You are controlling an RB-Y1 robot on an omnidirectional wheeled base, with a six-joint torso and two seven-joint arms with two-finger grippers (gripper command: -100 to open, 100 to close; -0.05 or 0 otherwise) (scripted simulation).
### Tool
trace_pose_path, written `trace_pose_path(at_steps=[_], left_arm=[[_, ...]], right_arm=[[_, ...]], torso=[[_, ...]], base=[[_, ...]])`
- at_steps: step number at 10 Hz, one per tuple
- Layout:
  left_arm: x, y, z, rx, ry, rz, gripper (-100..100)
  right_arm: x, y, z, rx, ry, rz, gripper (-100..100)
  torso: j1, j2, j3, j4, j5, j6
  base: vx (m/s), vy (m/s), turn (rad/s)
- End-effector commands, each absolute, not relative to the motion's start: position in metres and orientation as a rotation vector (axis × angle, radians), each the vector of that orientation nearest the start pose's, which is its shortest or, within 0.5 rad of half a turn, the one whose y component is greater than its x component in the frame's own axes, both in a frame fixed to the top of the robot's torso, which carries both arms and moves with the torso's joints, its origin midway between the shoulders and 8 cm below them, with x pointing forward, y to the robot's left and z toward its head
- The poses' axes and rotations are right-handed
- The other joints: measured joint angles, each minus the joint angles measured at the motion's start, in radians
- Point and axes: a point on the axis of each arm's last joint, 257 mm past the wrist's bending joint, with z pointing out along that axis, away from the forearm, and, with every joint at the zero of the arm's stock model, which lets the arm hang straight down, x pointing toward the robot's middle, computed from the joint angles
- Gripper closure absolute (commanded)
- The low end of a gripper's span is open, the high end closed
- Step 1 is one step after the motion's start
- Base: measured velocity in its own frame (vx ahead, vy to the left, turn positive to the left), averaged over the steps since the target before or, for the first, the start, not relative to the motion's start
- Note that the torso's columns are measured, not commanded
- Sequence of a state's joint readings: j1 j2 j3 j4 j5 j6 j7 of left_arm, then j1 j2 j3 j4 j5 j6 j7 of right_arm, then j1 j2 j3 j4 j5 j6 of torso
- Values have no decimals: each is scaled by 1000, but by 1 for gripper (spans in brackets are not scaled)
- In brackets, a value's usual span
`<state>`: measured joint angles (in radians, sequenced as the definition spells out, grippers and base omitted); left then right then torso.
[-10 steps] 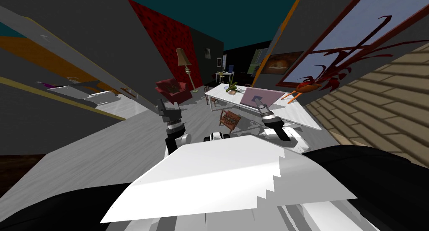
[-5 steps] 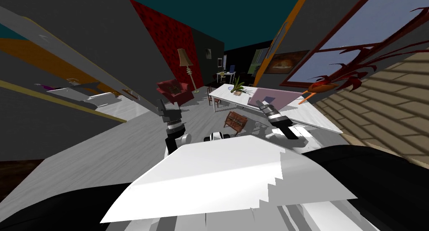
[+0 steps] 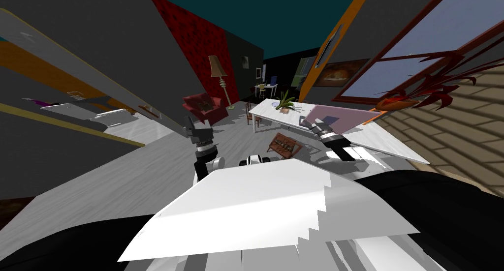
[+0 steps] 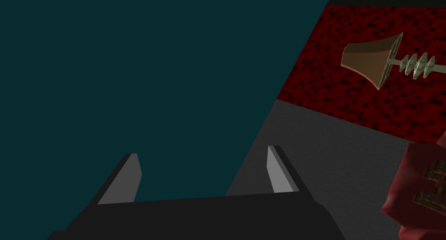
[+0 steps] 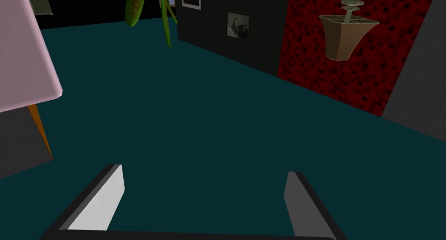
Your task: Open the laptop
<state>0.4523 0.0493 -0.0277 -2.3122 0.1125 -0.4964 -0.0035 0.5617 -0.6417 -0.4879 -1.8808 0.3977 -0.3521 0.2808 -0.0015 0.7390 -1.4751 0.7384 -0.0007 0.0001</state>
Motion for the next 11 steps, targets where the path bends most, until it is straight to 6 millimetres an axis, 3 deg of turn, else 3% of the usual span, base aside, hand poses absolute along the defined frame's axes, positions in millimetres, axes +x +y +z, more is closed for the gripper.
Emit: trace_pose_path(at_steps=[1,4,5,7,8,11], left_arm=[[341,271,53,-638,538,-1434,0],[341,271,53,-638,538,-1434,0],[341,271,53,-638,538,-1434,0],[341,271,53,-638,538,-1434,0],[341,271,53,-638,539,-1434,0],[341,271,53,-638,539,-1434,0]], right_arm=[[369,-532,-91,1,1466,-136,-100],[361,-585,-97,-76,1536,-414,-100],[361,-585,-98,-93,1539,-430,-100],[353,-617,-99,-146,1574,-608,-100],[353,-617,-99,-152,1575,-613,-100],[340,-658,-96,-233,1612,-857,-100]], torso=[[2,-2,-2,-1,1,0],[1,0,0,0,1,0],[2,-4,-3,-1,1,0],[0,-1,-1,0,0,0],[-1,-2,-1,-1,0,0],[1,-1,-1,0,1,0]], base=[[137,105,-21],[148,101,-64],[158,85,-20],[166,53,-55],[138,22,-34],[154,21,-71]])
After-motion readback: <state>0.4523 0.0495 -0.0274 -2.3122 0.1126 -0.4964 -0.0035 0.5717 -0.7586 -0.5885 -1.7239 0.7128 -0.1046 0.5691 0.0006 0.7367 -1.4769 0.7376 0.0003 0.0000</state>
